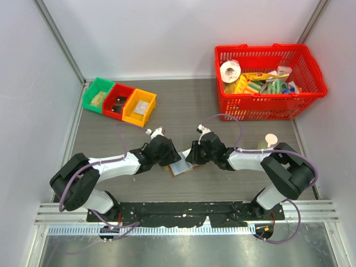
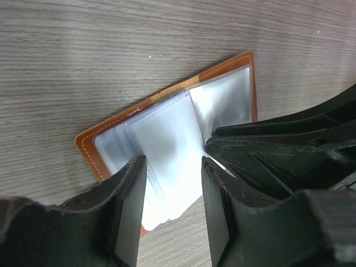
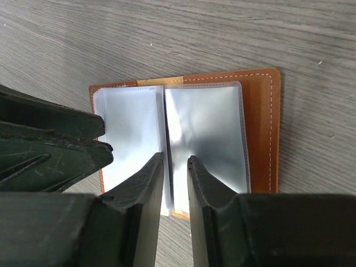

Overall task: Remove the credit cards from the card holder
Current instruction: Remove the credit card from the card holder.

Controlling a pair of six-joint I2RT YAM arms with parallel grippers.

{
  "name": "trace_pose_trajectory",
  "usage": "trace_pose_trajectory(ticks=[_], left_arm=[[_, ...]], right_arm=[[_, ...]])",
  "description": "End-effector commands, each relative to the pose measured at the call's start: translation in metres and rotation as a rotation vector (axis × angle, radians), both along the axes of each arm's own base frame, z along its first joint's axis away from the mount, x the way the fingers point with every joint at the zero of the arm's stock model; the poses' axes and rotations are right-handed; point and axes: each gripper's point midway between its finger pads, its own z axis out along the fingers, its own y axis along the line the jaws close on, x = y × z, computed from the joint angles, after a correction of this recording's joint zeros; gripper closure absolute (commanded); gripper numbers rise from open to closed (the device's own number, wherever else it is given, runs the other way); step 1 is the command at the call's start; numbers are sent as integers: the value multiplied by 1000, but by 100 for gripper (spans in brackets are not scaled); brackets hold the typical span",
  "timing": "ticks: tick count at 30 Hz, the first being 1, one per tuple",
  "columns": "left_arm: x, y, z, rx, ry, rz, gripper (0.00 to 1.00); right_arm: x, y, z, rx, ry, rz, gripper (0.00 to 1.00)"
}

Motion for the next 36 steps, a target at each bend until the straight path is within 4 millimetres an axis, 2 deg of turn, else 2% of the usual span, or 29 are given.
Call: trace_pose_trajectory(ticks=[1, 15, 21, 26, 28, 36], left_arm=[[10, -28, 37, -127, -70, -52, 54], [21, -52, 63, -241, -121, -73, 53], [21, -64, 62, -271, -100, -100, 54], [22, -69, 62, -274, -98, -109, 54], [23, -71, 65, -280, -103, -112, 54], [22, -81, 67, -295, -99, -135, 54]], right_arm=[[-12, -14, -25, -66, 52, -2, 71], [-8, -3, -2, 37, -2, 6, 67], [-8, -2, 6, 82, -18, -10, 58], [-5, -5, 18, 122, -57, -42, 41], [-4, -7, 25, 143, -79, -48, 37], [2, -22, 32, 147, -105, -129, 37]])
